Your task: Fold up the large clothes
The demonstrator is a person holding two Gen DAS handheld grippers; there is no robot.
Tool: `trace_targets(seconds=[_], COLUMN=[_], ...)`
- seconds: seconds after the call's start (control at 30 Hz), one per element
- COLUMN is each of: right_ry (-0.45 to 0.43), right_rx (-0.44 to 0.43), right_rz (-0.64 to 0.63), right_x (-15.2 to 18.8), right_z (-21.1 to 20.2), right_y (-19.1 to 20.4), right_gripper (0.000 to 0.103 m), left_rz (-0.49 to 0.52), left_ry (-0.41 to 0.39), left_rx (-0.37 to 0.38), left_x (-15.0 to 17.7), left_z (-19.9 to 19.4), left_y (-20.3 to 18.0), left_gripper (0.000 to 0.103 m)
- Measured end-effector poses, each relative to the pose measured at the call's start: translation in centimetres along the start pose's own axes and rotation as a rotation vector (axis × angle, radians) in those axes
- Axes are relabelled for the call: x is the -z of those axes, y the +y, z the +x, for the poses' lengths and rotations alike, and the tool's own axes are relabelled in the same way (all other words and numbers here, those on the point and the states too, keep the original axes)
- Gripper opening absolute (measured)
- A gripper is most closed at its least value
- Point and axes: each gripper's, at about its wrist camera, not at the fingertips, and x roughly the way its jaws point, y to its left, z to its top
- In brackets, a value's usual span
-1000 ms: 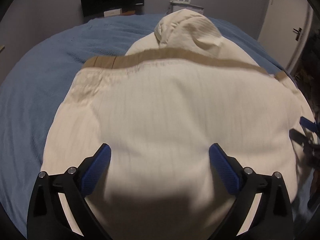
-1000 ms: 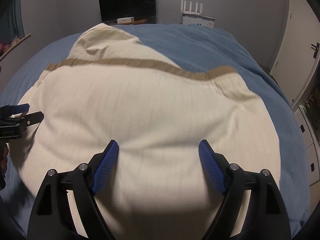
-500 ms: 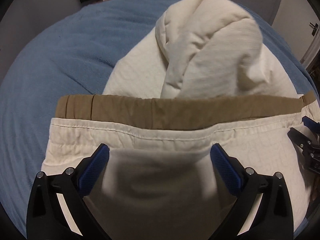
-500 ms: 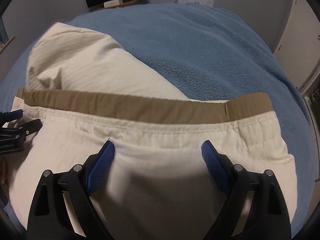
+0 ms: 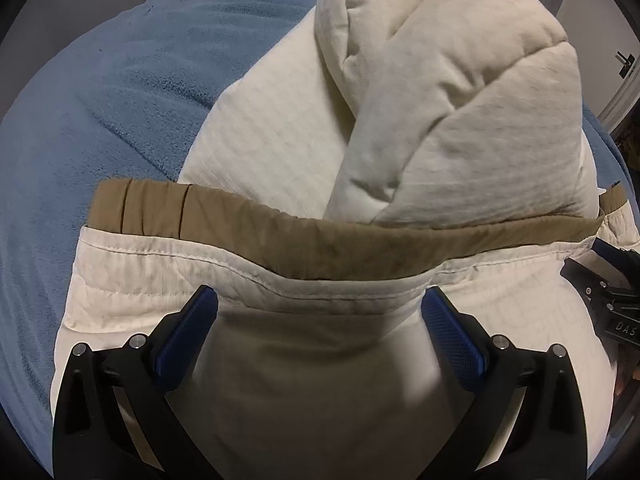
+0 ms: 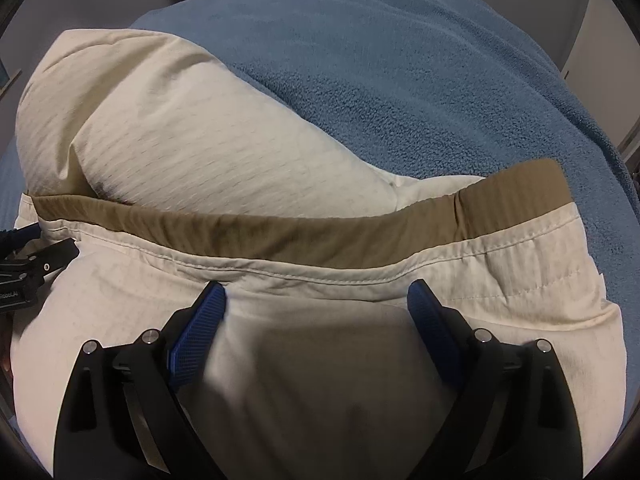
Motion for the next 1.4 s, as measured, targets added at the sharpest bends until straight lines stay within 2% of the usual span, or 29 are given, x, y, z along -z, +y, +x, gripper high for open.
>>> trace_targets(seconds=[0.2,0.53,0.67,0.73,0.87,0.93,1.03,1.13,1.3,1.4], right_ry=[-0.008,-0.022,-0.050,-0.095,-0.193,-0.235,-0.269,-0.289,-0.254,-0.254], right_rx=[0.005,0.006,0.010,0.008,-0.079,-0.099,-0.048,-0.022,0.004,0.060], right_rz=[0.001,0.005,0.005,-0.001,0.017,-0.006,-0.097,-0.080,0.003,0.008], right_x=[-0.1,0.9,1.7,2.6,5.0,7.2,11.1,13.7,15.2,15.3], right_z=[0.4,0.0,-0.5,-1.5,-5.6,-7.7,-9.2,-10.2,-10.6,-11.8], right_y=[0.4,1.3,1.5,1.6,1.1,0.7,0.2,-1.9,-5.4,-4.3], right_gripper=[0.088,0.089,0.089,0.088,0.088,0.088,0.088,0.087,0.087,0.086], left_rz=[-0.002,-0.004,0.007,0.016,0.024,0.069,0.091,0.077,-0.015,-0.008], left_ry=[-0.011,-0.028,-0.065,-0.094,-0.136,-0.154,-0.148,-0.157,-0.141,-0.159], left_rx=[0.002,0.002,-0.002,0.000,0.063,0.052,0.069,0.033,-0.005,-0.039], left_x=[-0.4,1.0,1.7,2.5,4.6,6.3,8.6,10.2,11.8,12.6], left_z=[0.5,1.2,0.6,-0.4,-4.0,-5.5,-6.4,-6.8,-6.9,-8.4], left_y=[0.2,0.9,0.7,0.7,1.4,1.7,2.9,5.0,9.2,9.0], left_gripper=[0.098,0.098,0.098,0.098,0.094,0.094,0.096,0.096,0.095,0.087])
